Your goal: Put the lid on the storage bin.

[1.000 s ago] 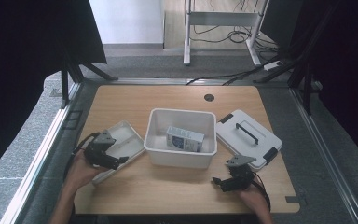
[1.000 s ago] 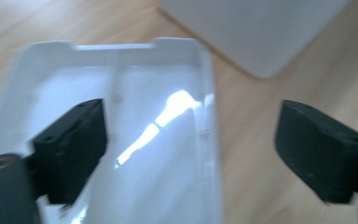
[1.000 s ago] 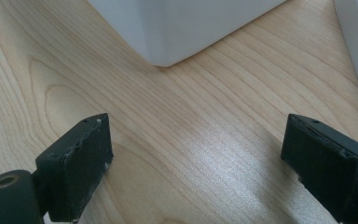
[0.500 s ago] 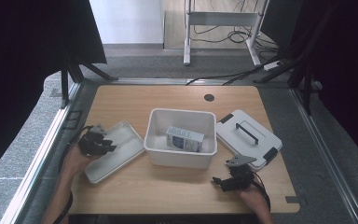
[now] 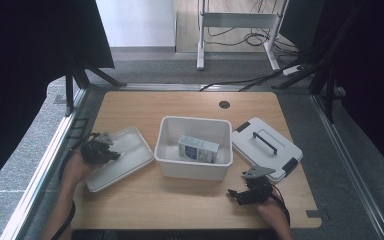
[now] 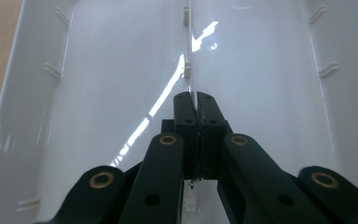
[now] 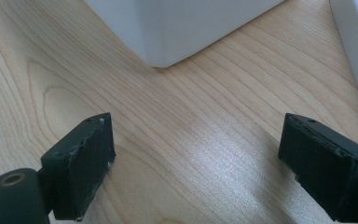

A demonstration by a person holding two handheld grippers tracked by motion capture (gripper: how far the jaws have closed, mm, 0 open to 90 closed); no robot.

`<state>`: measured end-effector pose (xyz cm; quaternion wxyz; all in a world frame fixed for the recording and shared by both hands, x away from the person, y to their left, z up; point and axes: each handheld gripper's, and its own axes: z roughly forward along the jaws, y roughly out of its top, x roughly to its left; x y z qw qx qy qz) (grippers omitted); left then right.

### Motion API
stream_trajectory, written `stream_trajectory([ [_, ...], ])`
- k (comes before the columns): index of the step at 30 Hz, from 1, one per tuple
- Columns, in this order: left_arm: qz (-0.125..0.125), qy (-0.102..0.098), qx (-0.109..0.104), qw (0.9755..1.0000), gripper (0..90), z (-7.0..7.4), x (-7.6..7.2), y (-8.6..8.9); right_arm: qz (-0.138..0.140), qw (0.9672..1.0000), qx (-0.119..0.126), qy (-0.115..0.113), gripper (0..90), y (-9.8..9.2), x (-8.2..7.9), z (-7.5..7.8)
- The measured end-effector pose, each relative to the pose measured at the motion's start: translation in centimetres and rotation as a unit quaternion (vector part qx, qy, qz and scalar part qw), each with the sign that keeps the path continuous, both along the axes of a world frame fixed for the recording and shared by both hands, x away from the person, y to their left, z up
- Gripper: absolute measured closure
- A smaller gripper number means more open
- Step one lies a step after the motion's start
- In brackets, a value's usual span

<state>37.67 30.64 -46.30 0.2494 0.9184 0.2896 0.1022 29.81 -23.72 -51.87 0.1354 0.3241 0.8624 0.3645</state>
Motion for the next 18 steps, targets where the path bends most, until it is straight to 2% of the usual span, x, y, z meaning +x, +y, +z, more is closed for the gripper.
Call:
stream_trajectory([
  [5,-0.020,-0.009,-0.004,0.9997,89.0,3.0,0.2,1.1,-0.002,1.0000,0.001,0.002,10.7,0.0,0.0,0.0],
  [10,-0.044,-0.022,-0.012,0.9987,89.0,6.8,0.4,1.8,-0.002,1.0000,0.000,0.002,11.0,0.0,0.0,0.0],
  [14,-0.074,-0.037,-0.012,0.9965,89.0,9.7,0.6,1.1,-0.002,1.0000,0.000,0.002,11.1,0.0,0.0,0.0],
  [18,-0.114,-0.047,-0.016,0.9923,89.0,12.2,1.1,-0.7,-0.003,1.0000,0.001,0.002,11.2,0.0,0.0,0.0],
])
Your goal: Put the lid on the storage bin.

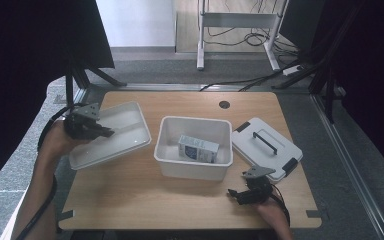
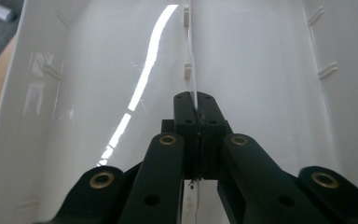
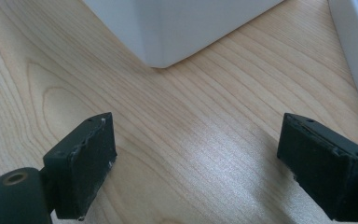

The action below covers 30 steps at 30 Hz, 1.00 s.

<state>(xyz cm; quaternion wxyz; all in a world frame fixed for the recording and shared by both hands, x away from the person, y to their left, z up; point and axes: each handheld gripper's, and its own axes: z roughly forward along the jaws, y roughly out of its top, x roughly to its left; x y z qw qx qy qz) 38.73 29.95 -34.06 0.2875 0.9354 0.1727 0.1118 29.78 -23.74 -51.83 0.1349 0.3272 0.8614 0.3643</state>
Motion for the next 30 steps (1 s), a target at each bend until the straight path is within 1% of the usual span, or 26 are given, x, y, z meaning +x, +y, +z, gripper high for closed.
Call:
stream_trajectory([
  [1,-0.005,-0.001,-0.001,1.0000,89.0,0.3,0.1,-0.4,0.000,1.0000,0.000,0.000,11.3,0.0,0.0,0.0],
  [3,-0.025,-0.003,-0.003,0.9997,89.0,1.2,0.6,-1.7,0.000,1.0000,0.000,-0.001,11.5,0.0,0.0,0.0],
  [5,-0.044,-0.003,-0.005,0.9990,89.0,1.7,0.9,-2.8,0.000,1.0000,0.001,-0.001,11.7,0.0,0.0,0.0],
  [6,-0.057,-0.002,-0.007,0.9983,89.0,1.9,1.2,-3.7,0.000,1.0000,0.001,-0.001,11.7,0.0,0.0,0.0],
  [8,-0.076,-0.001,-0.007,0.9971,89.0,2.2,1.6,-5.1,0.000,1.0000,0.001,-0.001,11.8,0.0,0.0,0.0],
  [11,-0.110,0.000,-0.005,0.9939,89.0,2.5,2.4,-7.9,0.000,1.0000,0.001,-0.001,12.3,0.0,0.0,0.0],
  [14,-0.137,0.000,-0.004,0.9906,89.0,2.6,3.0,-10.7,0.000,1.0000,0.001,-0.002,12.4,0.0,-0.1,0.0],
  [15,-0.141,0.000,-0.004,0.9900,89.0,2.6,3.1,-11.2,0.000,1.0000,0.001,-0.002,12.5,0.0,-0.1,0.0],
  [17,-0.159,0.001,-0.005,0.9872,89.0,2.5,3.5,-13.3,0.001,1.0000,0.001,-0.003,12.7,0.0,-0.1,0.0],
  [18,-0.163,0.002,-0.006,0.9866,89.0,2.5,3.6,-14.0,0.001,1.0000,0.001,-0.003,12.7,0.0,-0.1,0.0],
  [19,-0.172,0.002,-0.006,0.9851,89.0,2.3,3.8,-15.0,0.001,1.0000,0.001,-0.003,12.8,0.0,-0.1,0.0],
  [20,-0.177,0.002,-0.004,0.9843,89.0,2.3,3.9,-15.6,0.001,1.0000,0.001,-0.003,12.9,0.0,-0.1,0.0],
  [21,-0.183,0.002,-0.004,0.9830,89.0,2.1,4.1,-16.6,0.002,1.0000,0.001,-0.003,12.8,0.0,-0.1,0.0],
  [24,-0.196,0.002,-0.003,0.9807,89.1,1.6,4.5,-18.6,0.002,1.0000,0.001,-0.003,12.9,0.0,-0.1,0.0],
  [26,-0.206,0.002,0.002,0.9786,89.0,1.3,4.7,-20.0,0.002,1.0000,0.001,-0.003,13.0,0.0,-0.1,0.0],
  [28,-0.214,0.003,0.001,0.9769,89.0,0.8,5.0,-21.2,0.002,1.0000,0.001,-0.003,13.0,0.0,-0.1,0.0],
  [30,-0.218,0.003,0.003,0.9760,89.0,0.2,5.2,-22.1,0.002,1.0000,0.001,-0.003,13.1,0.0,-0.1,0.0],
])
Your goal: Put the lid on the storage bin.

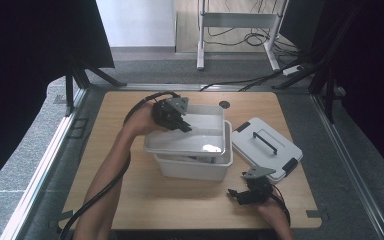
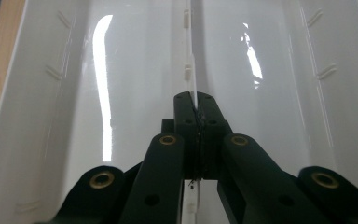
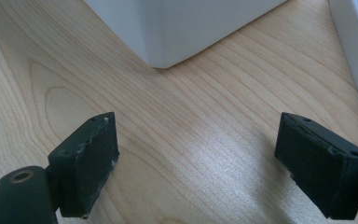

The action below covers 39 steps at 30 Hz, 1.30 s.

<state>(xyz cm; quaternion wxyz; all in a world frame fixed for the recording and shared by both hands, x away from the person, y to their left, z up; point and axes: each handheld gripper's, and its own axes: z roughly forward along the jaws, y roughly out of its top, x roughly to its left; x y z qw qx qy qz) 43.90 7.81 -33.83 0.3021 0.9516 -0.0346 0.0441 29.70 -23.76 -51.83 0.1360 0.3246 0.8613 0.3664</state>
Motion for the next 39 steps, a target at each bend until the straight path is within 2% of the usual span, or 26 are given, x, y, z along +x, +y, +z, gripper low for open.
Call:
stream_trajectory([
  [4,0.000,0.003,0.004,1.0000,89.0,-1.2,0.5,-1.2,0.000,1.0000,0.000,0.000,13.3,0.0,0.0,0.0],
  [9,-0.001,0.007,0.010,0.9999,89.0,-2.7,0.6,-1.8,0.001,1.0000,0.000,0.000,13.3,0.0,0.0,0.0],
  [12,0.001,0.012,0.000,0.9999,89.0,-3.4,0.4,-1.9,0.001,1.0000,0.000,0.001,13.3,0.0,0.0,0.0],
  [14,-0.003,0.014,0.010,0.9998,89.0,-3.9,0.2,-2.2,0.000,1.0000,0.000,0.001,13.3,0.0,0.0,0.0],
  [16,0.004,0.016,0.016,0.9997,89.0,-4.3,0.1,-2.4,0.000,1.0000,0.001,0.002,13.3,0.0,0.0,0.0],
  [21,0.024,0.033,0.014,0.9990,88.9,-4.7,0.1,-2.1,0.000,1.0000,0.001,0.002,13.3,0.0,0.0,0.0],
  [29,0.046,0.044,0.009,0.9979,87.9,-4.8,-0.2,-1.7,0.000,1.0000,0.003,0.004,13.4,-0.1,0.0,0.0],
  [30,0.053,0.039,0.010,0.9978,86.3,-4.7,-0.2,-1.7,0.000,1.0000,0.004,0.005,13.1,-0.1,0.0,0.0],
  [32,0.072,0.016,0.004,0.9973,69.7,-4.5,-0.5,-1.5,0.000,0.9999,0.011,0.010,13.2,-0.2,0.1,0.1],
  [33,0.081,0.015,-0.004,0.9966,64.5,-4.3,-0.6,-1.3,0.001,0.9998,0.013,0.015,13.2,-0.2,0.2,0.1],
  [35,0.100,-0.001,-0.011,0.9949,52.1,-3.8,-1.0,-0.8,0.005,0.9997,0.015,0.019,13.1,-0.3,0.2,0.4],
  [39,0.137,-0.012,-0.021,0.9902,38.1,-2.6,-2.0,0.8,0.021,0.9996,0.009,0.016,12.9,-0.3,0.2,1.5],
])
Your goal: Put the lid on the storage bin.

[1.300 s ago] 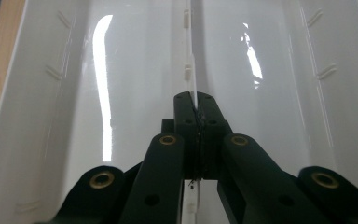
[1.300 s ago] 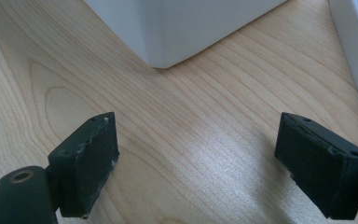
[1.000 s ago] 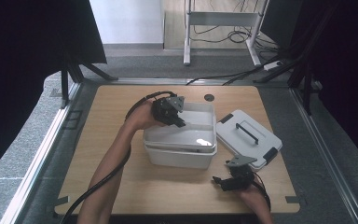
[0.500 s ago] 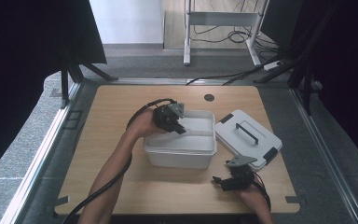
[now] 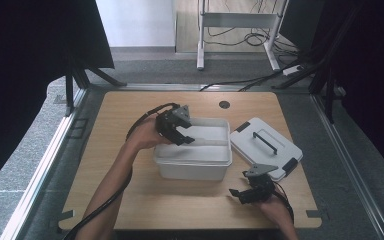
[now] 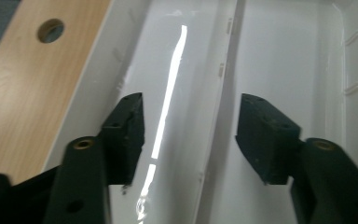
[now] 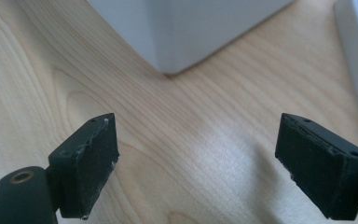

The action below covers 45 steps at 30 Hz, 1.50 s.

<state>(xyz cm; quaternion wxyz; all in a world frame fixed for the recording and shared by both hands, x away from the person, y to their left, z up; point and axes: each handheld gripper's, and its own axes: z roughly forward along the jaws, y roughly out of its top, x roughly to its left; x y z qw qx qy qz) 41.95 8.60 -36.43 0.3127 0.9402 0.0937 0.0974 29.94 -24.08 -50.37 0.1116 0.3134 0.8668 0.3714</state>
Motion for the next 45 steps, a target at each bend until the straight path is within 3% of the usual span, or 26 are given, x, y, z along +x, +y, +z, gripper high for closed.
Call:
stream_trajectory([
  [4,0.031,0.001,-0.027,0.9992,26.6,1.0,-1.1,2.2,0.011,0.9999,0.001,-0.001,12.3,-0.1,0.5,1.7],
  [8,0.069,-0.006,-0.045,0.9966,14.5,1.7,-2.8,5.0,0.014,0.9999,0.000,0.002,9.3,-0.6,1.4,3.4],
  [13,0.120,-0.017,-0.059,0.9908,6.1,1.8,-5.0,8.0,0.002,1.0000,-0.003,0.003,8.7,-1.8,2.9,5.7],
  [18,0.165,-0.021,-0.064,0.9841,0.0,0.7,-7.3,10.8,-0.012,0.9998,-0.014,0.001,13.2,-3.0,4.7,7.6],
  [20,0.177,-0.014,-0.072,0.9814,0.0,0.0,-8.1,11.8,-0.021,0.9995,-0.025,-0.002,13.6,-3.5,5.6,8.2],
  [25,0.209,-0.014,-0.069,0.9753,0.0,-2.6,-10.3,13.6,-0.042,0.9977,-0.053,-0.006,16.8,-4.4,8.2,9.1],
  [29,0.220,-0.010,-0.064,0.9733,0.0,-5.3,-11.8,14.3,-0.060,0.9953,-0.076,-0.002,20.2,-5.1,10.3,9.0],
  [35,0.231,-0.001,-0.057,0.9713,0.0,-9.1,-13.5,14.4,-0.080,0.9929,-0.087,0.018,26.7,-5.8,12.8,7.7],
  [38,0.234,-0.001,-0.059,0.9704,0.0,-10.5,-14.1,14.3,-0.088,0.9918,-0.087,0.029,30.1,-6.1,13.6,7.1],
  [45,0.242,0.029,-0.072,0.9673,0.0,-14.0,-15.0,13.9,-0.101,0.9893,-0.095,0.045,42.1,-6.5,14.4,5.9],
])
